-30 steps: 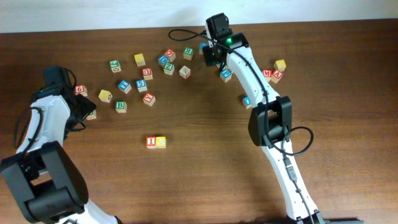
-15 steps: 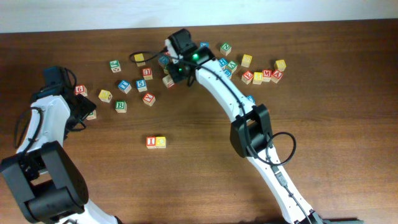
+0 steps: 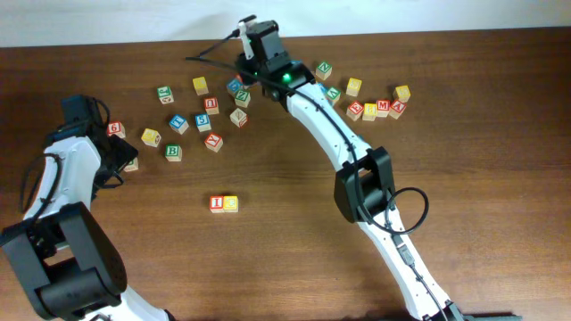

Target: Spell out ICRA

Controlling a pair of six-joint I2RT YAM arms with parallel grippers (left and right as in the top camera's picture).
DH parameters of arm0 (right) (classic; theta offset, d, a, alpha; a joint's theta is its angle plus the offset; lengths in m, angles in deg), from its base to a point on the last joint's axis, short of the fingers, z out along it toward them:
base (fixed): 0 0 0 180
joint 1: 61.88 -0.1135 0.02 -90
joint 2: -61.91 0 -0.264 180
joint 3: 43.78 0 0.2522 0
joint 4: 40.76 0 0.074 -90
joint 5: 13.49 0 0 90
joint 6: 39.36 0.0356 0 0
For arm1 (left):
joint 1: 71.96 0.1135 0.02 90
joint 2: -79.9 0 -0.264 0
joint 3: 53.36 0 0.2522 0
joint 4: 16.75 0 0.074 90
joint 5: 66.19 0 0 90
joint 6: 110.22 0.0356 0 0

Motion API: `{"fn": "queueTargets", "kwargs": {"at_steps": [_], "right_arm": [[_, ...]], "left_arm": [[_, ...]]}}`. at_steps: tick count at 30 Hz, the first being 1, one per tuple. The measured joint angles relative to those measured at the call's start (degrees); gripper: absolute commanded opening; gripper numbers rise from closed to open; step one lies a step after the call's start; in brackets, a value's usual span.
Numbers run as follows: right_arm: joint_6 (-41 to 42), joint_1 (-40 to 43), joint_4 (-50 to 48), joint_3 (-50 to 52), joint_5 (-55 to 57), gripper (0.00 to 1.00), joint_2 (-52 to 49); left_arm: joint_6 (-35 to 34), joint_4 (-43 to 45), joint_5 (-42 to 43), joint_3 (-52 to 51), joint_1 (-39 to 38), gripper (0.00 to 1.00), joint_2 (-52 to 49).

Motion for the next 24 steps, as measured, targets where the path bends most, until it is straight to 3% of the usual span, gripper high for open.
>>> {"fn": "queueTargets", "kwargs": {"at_steps": [3, 9, 12, 13, 15, 24], "right_arm": [[0.0, 1.4, -1.1, 0.0, 0.6, 0.32, 0.0], [-0.2, 3.5, -1.9, 0.3, 1.2, 0.64, -1.1], [0.1, 3.4, -1.9, 1.6, 1.2, 0.73, -2.5], [0.0, 3.3, -1.9, 2.1, 1.2, 0.78, -2.7], [-0.2, 3.2, -1.6, 3.5, 1.2, 1.00, -3.0], [-0.2, 3.1, -1.5, 4.3, 1.3, 0.98, -3.1]], "left_arm": [[0.0, 0.0, 0.0, 0.0, 0.0, 0.99, 0.0], [0.0, 0.0, 0.0, 0.0, 0.0, 0.99, 0.0], [0.0, 0.0, 0.0, 0.0, 0.0, 0.99, 0.0], [0.0, 0.0, 0.0, 0.0, 0.0, 0.99, 0.0], [0.0, 0.0, 0.0, 0.0, 0.0, 0.99, 0.0], [0.0, 0.0, 0.0, 0.0, 0.0, 0.99, 0.0]]}}
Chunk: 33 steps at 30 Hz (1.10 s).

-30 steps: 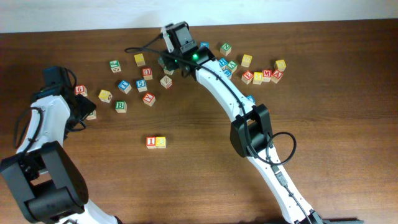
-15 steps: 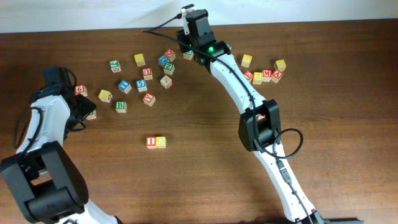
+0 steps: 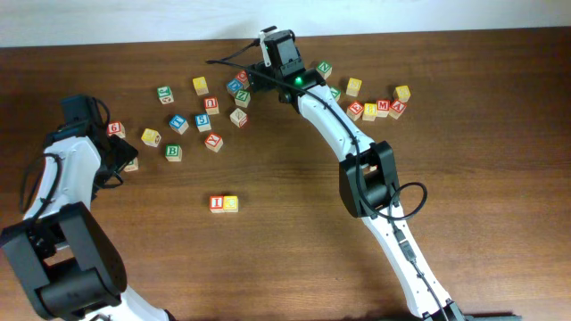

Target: Spell out ICRA

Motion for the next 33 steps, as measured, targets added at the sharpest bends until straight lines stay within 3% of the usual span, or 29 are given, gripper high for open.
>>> {"fn": "queueTargets", "kwargs": {"at_steps": [4, 10, 27, 33], "right_arm": [[-0.7, 0.0, 1.5, -0.1, 0.2, 0.99, 0.0], [-0.6, 0.0, 6.1, 0.1, 0.6, 0.77, 0.0], [0.4, 0.3, 8.2, 0.4, 4.1, 0.79, 0.0], [0.5, 0.7, 8.5, 0.2, 2.3, 0.63, 0.0]], "left_arm": [[0.0, 0.0, 0.0, 0.0, 0.0, 0.99, 0.0], [0.0, 0.0, 0.0, 0.0, 0.0, 0.99, 0.0], [0.0, 0.0, 0.0, 0.0, 0.0, 0.99, 0.0], [0.0, 0.0, 0.0, 0.0, 0.0, 0.99, 0.0]]}}
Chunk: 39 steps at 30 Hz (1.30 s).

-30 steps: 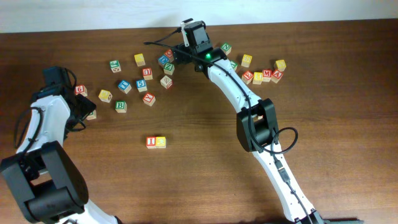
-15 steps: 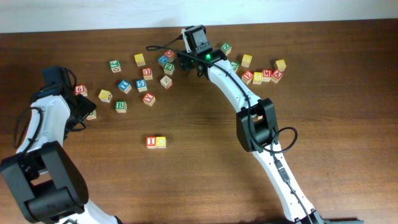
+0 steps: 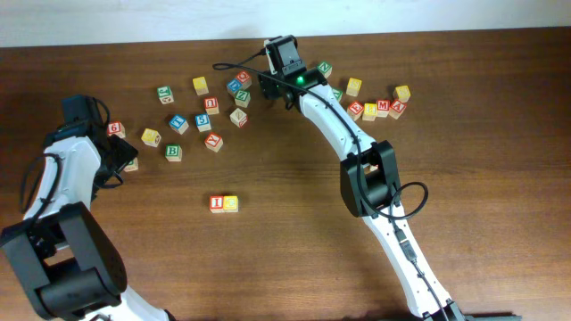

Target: Spell out ICRA

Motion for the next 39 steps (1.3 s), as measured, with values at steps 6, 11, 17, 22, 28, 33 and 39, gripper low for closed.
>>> {"fn": "queueTargets", "kwargs": {"at_steps": [6, 11, 17, 22, 28, 33, 39], "right_arm": [[-0.3, 0.2, 2.5, -1.6, -0.5, 0.41, 0.0], [-0.3, 0.2, 3.2, -2.3, -0.5, 0.71, 0.0], [-0.2, 0.2, 2.4, -2.3, -0.5, 0.81, 0.0], [-0.3, 0.3, 1.4, -2.4, -2.1, 0.56, 0.0], [-0.3, 0.3, 5.7, -2.6, -4.4, 0.47, 0.0], [-0.3, 0.3, 6.3, -2.7, -4.4, 0.46, 0.0], [-0.3, 0.3, 9.2, -3.1, -4.4, 0.45, 0.3]], "left_arm": [[0.0, 0.0, 0.0, 0.0, 0.0, 0.99, 0.0], [0.0, 0.0, 0.0, 0.0, 0.0, 0.99, 0.0], [0.0, 0.0, 0.0, 0.0, 0.0, 0.99, 0.0], [0.0, 0.0, 0.0, 0.0, 0.0, 0.99, 0.0], [0.0, 0.0, 0.0, 0.0, 0.0, 0.99, 0.0], [0.0, 0.0, 0.0, 0.0, 0.0, 0.99, 0.0], [0.0, 0.0, 0.0, 0.0, 0.0, 1.00, 0.0]]}}
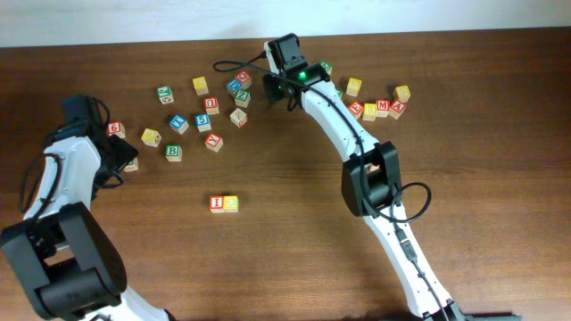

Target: Spell out ICRA

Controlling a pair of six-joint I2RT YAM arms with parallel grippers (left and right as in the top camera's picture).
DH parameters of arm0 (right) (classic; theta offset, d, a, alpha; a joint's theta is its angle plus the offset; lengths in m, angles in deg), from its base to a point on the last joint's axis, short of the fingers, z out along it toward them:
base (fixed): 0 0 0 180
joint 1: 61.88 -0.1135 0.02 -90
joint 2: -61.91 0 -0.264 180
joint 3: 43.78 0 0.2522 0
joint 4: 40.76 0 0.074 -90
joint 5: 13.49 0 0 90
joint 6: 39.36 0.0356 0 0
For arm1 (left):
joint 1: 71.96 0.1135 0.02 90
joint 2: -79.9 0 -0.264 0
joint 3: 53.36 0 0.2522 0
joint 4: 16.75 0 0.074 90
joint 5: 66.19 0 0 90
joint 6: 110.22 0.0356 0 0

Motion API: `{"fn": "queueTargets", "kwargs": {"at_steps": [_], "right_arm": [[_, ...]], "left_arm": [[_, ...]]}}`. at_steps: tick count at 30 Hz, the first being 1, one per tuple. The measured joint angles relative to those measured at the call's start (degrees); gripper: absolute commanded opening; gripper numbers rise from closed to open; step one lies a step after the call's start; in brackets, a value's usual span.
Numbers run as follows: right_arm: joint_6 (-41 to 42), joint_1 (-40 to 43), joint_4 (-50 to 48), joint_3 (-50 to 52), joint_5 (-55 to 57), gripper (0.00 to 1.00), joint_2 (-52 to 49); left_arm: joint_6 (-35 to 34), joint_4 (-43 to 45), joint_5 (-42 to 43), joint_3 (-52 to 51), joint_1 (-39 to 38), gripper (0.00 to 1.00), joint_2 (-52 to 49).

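Note:
Two blocks lie side by side in mid-table: a red-lettered I block and a yellow C block. My right gripper hangs at the back of the table, just right of a green Z block, between the two groups of loose blocks. The wrist housing hides its fingers. My left gripper rests at the far left beside a small block; its fingers are too dark to read.
Several loose letter blocks lie scattered at back left, among them a green B block. A row of red and yellow blocks sits at back right. The right arm stretches across the table's right half.
My right wrist has shifted slightly to the right along the back of the table. The blocks and the left arm have not moved.
My right wrist was over the blue and green blocks at the back centre. At each later moment it stood further right, and now it hangs between the two block groups. The I and C pair and the left arm stayed put throughout.

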Motion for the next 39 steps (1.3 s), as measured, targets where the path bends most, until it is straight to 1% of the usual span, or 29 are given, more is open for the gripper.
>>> {"fn": "queueTargets", "kwargs": {"at_steps": [7, 8, 12, 14, 18, 20, 21, 27, 31, 32, 34, 35, 37, 38, 39], "right_arm": [[0.0, 0.0, 5.7, -0.1, 0.0, 0.45, 1.3], [0.0, 0.0, 7.8, -0.1, -0.4, 0.45, 1.7], [0.0, 0.0, 10.5, -0.1, -2.4, 0.45, 2.5], [0.0, 0.0, 10.7, -0.1, -3.5, 0.54, 2.9], [0.0, 0.0, 7.1, -0.1, -4.3, 0.66, 3.8], [0.0, 0.0, 4.6, -0.1, -4.5, 0.80, 3.9], [-0.1, 0.0, 3.0, -0.1, -4.6, 0.98, 3.9], [0.0, 0.0, -3.9, 0.0, -1.9, 0.98, 3.9], [0.0, 0.0, -10.4, 2.3, -0.3, 0.98, 4.1], [0.0, 0.0, -11.7, 3.0, -0.2, 1.00, 4.1], [0.0, 0.0, -13.9, 5.2, 0.2, 0.94, 4.2], [0.0, 0.0, -14.7, 6.4, 0.5, 0.89, 4.2], [0.2, 0.1, -17.2, 8.8, 0.7, 0.75, 4.2], [0.2, 0.2, -17.7, 9.6, 0.7, 0.72, 4.2], [0.2, 0.3, -18.1, 10.5, 0.7, 0.71, 4.2]], "left_arm": [[0.0, 0.0, 0.0, 0.0, 0.0, 0.99, 0.0], [0.0, 0.0, 0.0, 0.0, 0.0, 0.99, 0.0], [0.0, 0.0, 0.0, 0.0, 0.0, 0.99, 0.0], [0.0, 0.0, 0.0, 0.0, 0.0, 0.99, 0.0], [0.0, 0.0, 0.0, 0.0, 0.0, 0.99, 0.0], [0.0, 0.0, 0.0, 0.0, 0.0, 0.99, 0.0], [0.0, 0.0, 0.0, 0.0, 0.0, 0.99, 0.0], [0.0, 0.0, 0.0, 0.0, 0.0, 0.99, 0.0], [0.0, 0.0, 0.0, 0.0, 0.0, 0.99, 0.0], [0.0, 0.0, 0.0, 0.0, 0.0, 0.99, 0.0], [0.0, 0.0, 0.0, 0.0, 0.0, 0.99, 0.0], [0.0, 0.0, 0.0, 0.0, 0.0, 0.99, 0.0], [0.0, 0.0, 0.0, 0.0, 0.0, 0.99, 0.0], [0.0, 0.0, 0.0, 0.0, 0.0, 0.99, 0.0], [0.0, 0.0, 0.0, 0.0, 0.0, 0.99, 0.0]]}}
